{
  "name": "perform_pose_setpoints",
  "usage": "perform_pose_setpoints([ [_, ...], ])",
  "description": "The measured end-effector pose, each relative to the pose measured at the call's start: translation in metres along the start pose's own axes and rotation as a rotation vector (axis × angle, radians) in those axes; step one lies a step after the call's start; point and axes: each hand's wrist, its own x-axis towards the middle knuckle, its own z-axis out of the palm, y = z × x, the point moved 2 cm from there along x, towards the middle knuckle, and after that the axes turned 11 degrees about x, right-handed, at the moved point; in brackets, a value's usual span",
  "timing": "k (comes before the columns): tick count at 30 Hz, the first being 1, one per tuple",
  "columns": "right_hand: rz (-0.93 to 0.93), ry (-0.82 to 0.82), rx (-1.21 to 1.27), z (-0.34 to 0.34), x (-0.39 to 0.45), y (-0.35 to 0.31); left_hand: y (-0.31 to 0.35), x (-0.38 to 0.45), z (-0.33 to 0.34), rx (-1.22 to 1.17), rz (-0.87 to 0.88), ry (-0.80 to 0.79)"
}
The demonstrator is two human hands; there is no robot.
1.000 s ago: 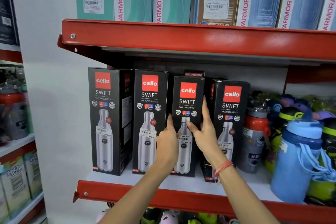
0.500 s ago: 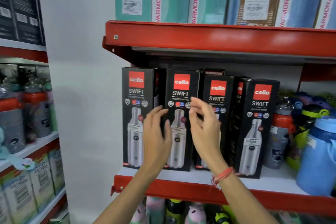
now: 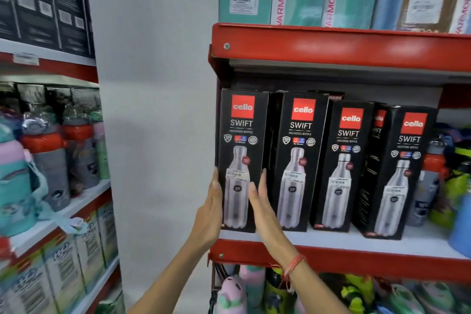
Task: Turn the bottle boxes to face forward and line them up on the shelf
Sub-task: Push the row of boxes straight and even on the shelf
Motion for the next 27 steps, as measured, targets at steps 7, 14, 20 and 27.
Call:
perform_pose_setpoints([
  [7,0.022,-0.04,-0.023,-0.026,-0.006,-0.01,0.011,-0.009,-0.01,-0.084,0.025,-0.106],
  [14,0.002,-0.07,-0.085,-0.032,-0.015,-0.007,0.019,-0.025,-0.015,-0.056,0.045,-0.087],
  [20,-0.083,0.031,-0.11,-0.04,-0.019,-0.015,0.035,-0.037,-0.008,0.1,0.124,0.213],
  [27,-0.154,0.372,-0.085,-0.104,-0.015,-0.011,0.083,-0.042,0.053,0.044,0.322,0.053],
])
